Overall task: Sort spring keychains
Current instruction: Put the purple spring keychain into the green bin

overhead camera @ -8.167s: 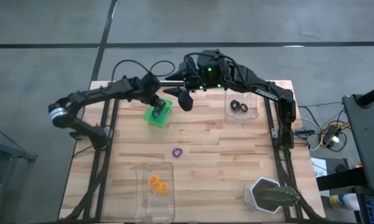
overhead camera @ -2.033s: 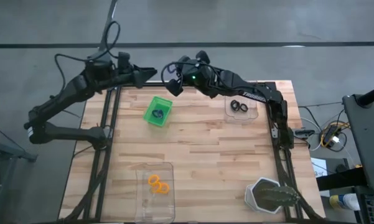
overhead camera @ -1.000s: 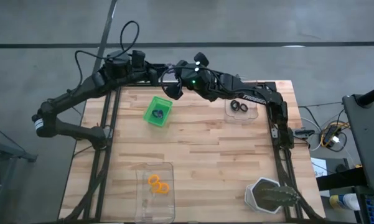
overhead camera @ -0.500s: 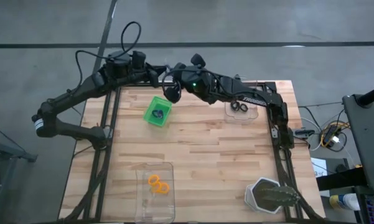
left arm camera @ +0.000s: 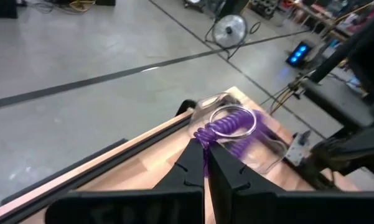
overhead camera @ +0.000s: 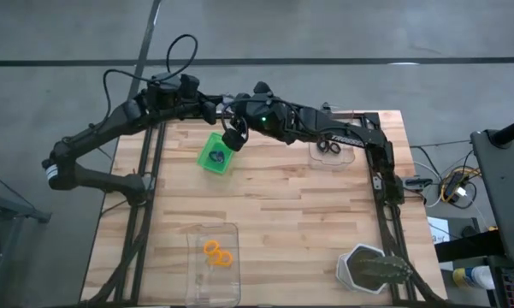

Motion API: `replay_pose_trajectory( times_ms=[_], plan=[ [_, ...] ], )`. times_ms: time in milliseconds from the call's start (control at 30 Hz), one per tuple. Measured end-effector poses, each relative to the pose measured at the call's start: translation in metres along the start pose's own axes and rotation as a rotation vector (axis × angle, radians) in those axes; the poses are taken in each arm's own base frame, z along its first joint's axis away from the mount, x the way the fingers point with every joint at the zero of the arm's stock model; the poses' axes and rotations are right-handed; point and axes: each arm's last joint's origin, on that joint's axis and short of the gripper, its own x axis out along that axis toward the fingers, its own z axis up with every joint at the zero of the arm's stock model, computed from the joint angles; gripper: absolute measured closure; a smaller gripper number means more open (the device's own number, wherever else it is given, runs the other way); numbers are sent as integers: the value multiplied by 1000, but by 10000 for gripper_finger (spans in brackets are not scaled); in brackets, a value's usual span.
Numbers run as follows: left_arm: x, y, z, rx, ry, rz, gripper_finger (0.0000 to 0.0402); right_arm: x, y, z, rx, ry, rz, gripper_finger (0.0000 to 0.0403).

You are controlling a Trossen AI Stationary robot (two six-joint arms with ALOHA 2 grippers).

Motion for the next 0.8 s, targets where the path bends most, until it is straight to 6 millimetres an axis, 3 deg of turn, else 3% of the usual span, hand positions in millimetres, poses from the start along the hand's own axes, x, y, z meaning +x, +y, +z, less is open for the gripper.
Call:
replay_pose_trajectory(
  times_ms=[233,400,533,800],
  plan=[
    [-1,6,-9,56,83,93,401,0,1,-2,31,16,1,205],
    [-4,14,-22,97,203,209,401,-1,2,-2,27,15,2,152],
    [-1,20,-34,115,271,252,401,-1,2,-2,28,14,2,130],
    [18,41,-81,92,468,349,401,-2,3,-1,31,11,5,121]
  ],
)
